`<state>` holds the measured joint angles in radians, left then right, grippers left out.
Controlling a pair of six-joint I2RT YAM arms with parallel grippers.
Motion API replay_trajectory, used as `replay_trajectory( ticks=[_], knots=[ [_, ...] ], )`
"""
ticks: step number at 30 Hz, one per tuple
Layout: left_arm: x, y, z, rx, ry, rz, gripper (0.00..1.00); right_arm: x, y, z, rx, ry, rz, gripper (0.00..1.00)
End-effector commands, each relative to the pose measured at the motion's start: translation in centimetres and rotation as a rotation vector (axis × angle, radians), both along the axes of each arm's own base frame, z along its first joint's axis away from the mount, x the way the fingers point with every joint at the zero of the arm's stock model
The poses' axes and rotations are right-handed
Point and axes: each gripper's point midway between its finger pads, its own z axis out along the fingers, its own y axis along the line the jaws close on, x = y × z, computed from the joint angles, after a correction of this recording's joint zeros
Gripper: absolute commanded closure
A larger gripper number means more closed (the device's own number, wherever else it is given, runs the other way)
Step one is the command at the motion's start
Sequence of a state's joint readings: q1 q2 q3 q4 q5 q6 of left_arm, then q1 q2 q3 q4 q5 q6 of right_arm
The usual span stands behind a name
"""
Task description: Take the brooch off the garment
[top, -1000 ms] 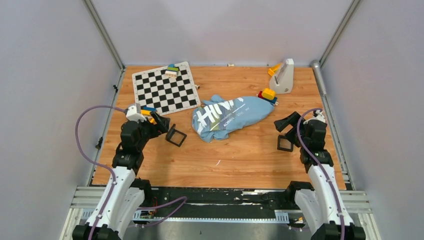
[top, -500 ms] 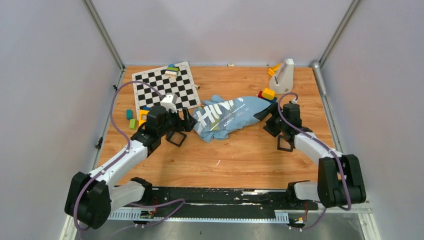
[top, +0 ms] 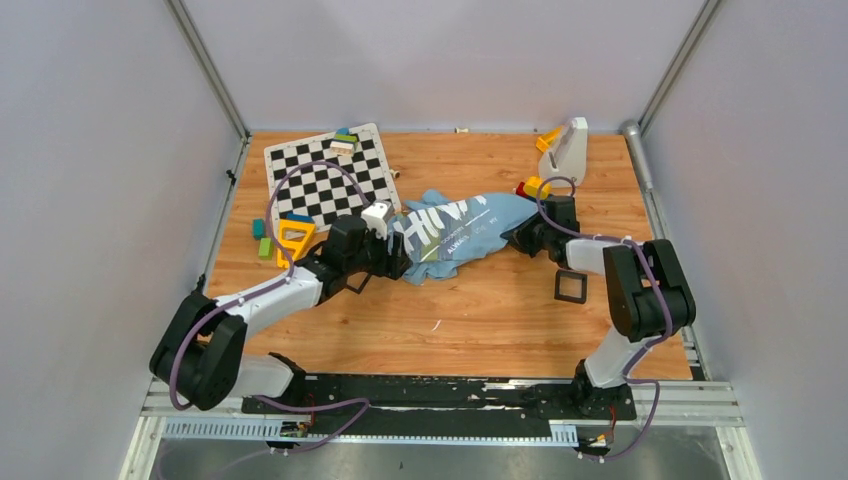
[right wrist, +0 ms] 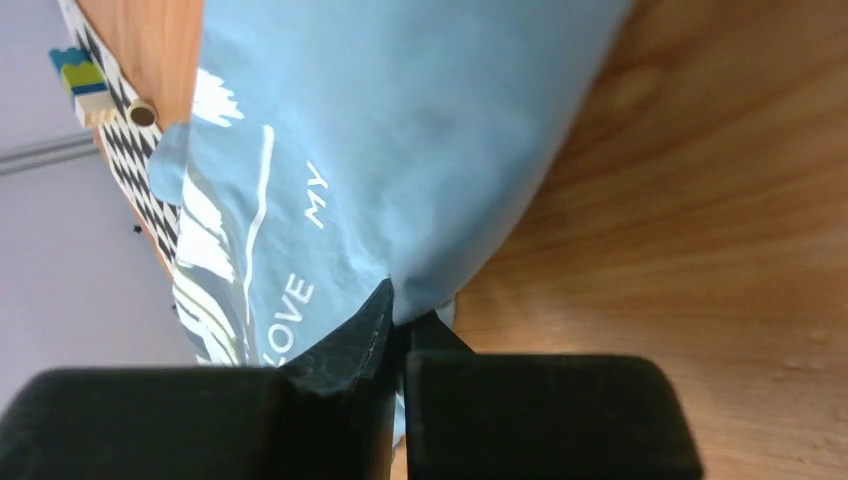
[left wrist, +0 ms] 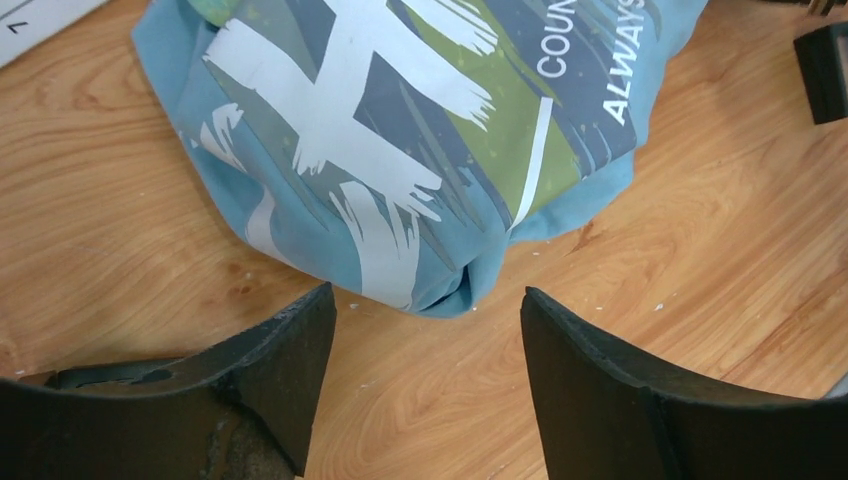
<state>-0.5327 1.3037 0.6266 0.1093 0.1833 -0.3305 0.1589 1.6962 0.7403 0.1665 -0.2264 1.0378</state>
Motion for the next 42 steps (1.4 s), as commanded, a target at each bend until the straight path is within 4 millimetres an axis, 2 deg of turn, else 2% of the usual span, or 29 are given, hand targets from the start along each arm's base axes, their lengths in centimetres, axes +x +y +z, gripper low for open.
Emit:
replay_trajectory(
  ticks=[1, 5, 9, 11, 12, 14, 17, 21, 28, 30, 31, 33, 36, 37, 38, 39, 40, 41, 42],
  knots=[
    [0.6, -1.1, 0.8, 0.026, -0.039, -0.036, 0.28, 3.1, 1.0, 4.7, 0.004, -0.149, 0.050, 1.00],
    [-0.3, -1.5, 0.2, 0.105, -0.044, -0.048, 0.30, 3.0, -0.2, 8.5, -0.056, -0.229, 0.019, 1.00],
    [-0.8, -2.6, -0.3, 0.133, -0.044, -0.089, 0.32, 2.5, -0.2, 12.2, -0.061, -0.291, 0.033, 1.00],
    [-1.1, -3.2, -0.8, 0.157, -0.032, -0.117, 0.37, 2.1, 0.2, 13.2, -0.054, -0.304, 0.051, 1.00],
    [-1.1, -3.6, -1.1, 0.172, -0.033, -0.134, 0.48, 1.9, 0.4, 13.5, -0.052, -0.308, 0.057, 1.00],
    [-1.2, -4.3, -1.5, 0.209, -0.045, -0.158, 0.56, 1.6, 0.8, 13.6, -0.053, -0.311, 0.064, 1.00],
    [-1.8, -4.7, -2.5, 0.274, -0.029, -0.187, 0.57, 1.2, 1.2, 13.3, -0.046, -0.301, 0.075, 1.00],
    [-1.2, -4.5, -3.8, 0.335, -0.008, -0.173, 0.55, 0.9, 1.5, 13.4, -0.034, -0.301, 0.084, 1.00],
    [-0.1, -3.1, -5.7, 0.448, 0.037, -0.097, 0.53, 0.8, 0.9, 15.6, -0.060, -0.359, 0.070, 1.00],
    [0.1, -3.0, -5.8, 0.458, 0.035, -0.088, 0.65, 0.6, 0.7, 16.0, -0.074, -0.356, 0.064, 1.00],
    [0.3, -3.0, -5.8, 0.463, 0.033, -0.084, 0.81, 0.6, 0.5, 16.4, -0.079, -0.365, 0.061, 1.00],
    [0.4, -2.8, -5.3, 0.468, 0.027, -0.073, 0.99, 0.7, 0.3, 17.1, -0.090, -0.376, 0.055, 1.00],
    [0.1, -2.4, -3.9, 0.462, 0.021, -0.063, 1.00, 0.8, -0.2, 18.6, -0.125, -0.398, 0.053, 1.00],
    [0.1, -2.5, -2.2, 0.436, 0.000, -0.055, 1.00, 0.9, -0.5, 19.3, -0.144, -0.408, 0.047, 1.00],
    [-0.3, -2.2, -1.6, 0.440, 0.009, -0.058, 1.00, 0.9, -0.9, 20.0, -0.163, -0.418, 0.036, 1.00],
    [-0.1, -2.6, 0.6, 0.400, -0.021, -0.054, 1.00, 1.1, -1.4, 20.7, -0.186, -0.432, 0.017, 1.00],
    [-0.6, -2.3, 1.3, 0.403, -0.010, -0.057, 1.00, 1.2, -2.0, 22.0, -0.206, -0.461, -0.005, 1.00],
    [-0.3, -2.5, 3.9, 0.367, -0.045, -0.047, 1.00, 1.2, -2.5, 23.1, -0.220, -0.480, -0.024, 1.00],
    [-0.9, -1.9, 5.2, 0.362, -0.042, -0.037, 1.00, 1.2, -3.2, 24.2, -0.233, -0.498, -0.045, 1.00]
  ],
)
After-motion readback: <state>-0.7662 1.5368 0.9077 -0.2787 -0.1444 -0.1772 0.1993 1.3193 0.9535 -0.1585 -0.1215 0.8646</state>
